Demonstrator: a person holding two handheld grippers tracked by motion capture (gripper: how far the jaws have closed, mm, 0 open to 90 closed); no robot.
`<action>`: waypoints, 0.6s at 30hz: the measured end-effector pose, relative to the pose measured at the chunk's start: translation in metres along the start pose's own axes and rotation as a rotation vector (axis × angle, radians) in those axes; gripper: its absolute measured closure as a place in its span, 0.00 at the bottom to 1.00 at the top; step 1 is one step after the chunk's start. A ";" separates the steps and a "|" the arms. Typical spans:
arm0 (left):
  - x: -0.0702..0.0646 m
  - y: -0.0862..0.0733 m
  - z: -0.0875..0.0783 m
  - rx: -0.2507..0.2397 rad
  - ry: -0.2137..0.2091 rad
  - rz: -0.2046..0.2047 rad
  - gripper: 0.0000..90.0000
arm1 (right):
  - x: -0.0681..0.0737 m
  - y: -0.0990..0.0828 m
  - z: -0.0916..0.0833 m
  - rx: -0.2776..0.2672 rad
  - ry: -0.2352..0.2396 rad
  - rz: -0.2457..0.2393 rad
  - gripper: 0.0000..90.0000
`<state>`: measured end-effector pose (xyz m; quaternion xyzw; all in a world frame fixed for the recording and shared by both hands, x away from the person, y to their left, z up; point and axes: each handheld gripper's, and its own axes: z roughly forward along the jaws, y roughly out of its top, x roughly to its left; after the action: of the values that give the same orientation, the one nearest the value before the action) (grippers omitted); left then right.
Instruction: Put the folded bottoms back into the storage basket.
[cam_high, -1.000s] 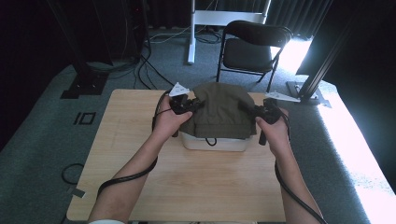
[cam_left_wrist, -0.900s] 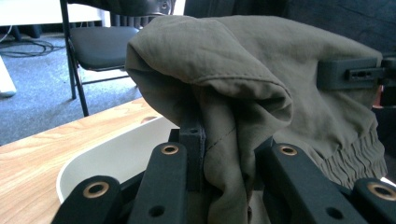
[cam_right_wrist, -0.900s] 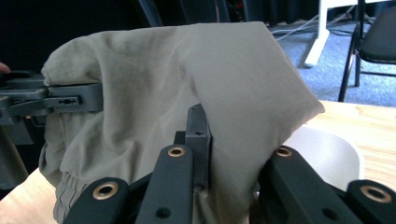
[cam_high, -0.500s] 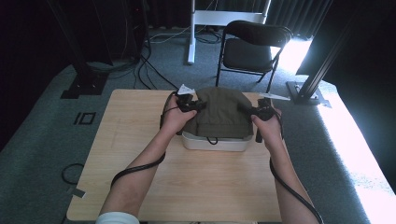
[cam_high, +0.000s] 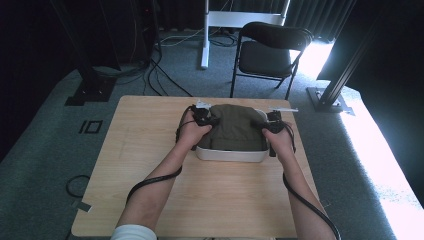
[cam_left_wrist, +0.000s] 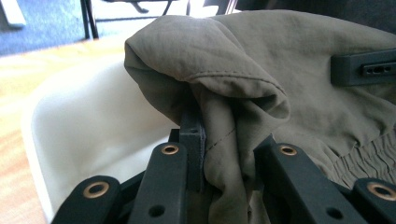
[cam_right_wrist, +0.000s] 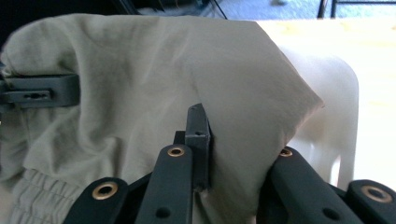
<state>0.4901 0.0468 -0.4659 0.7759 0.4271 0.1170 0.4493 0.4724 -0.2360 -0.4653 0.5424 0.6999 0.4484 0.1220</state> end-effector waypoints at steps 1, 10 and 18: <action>0.000 -0.001 0.002 0.010 -0.001 -0.001 0.86 | 0.000 -0.001 0.002 0.012 -0.019 -0.005 0.88; 0.003 -0.003 0.011 0.107 0.085 0.046 0.86 | 0.004 -0.003 0.018 0.070 -0.061 -0.006 0.87; -0.002 -0.002 0.018 0.199 0.146 0.122 0.85 | 0.007 -0.002 0.025 0.143 -0.133 0.003 0.87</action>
<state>0.4980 0.0350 -0.4773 0.8305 0.4202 0.1575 0.3299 0.4844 -0.2173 -0.4786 0.5795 0.7196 0.3603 0.1286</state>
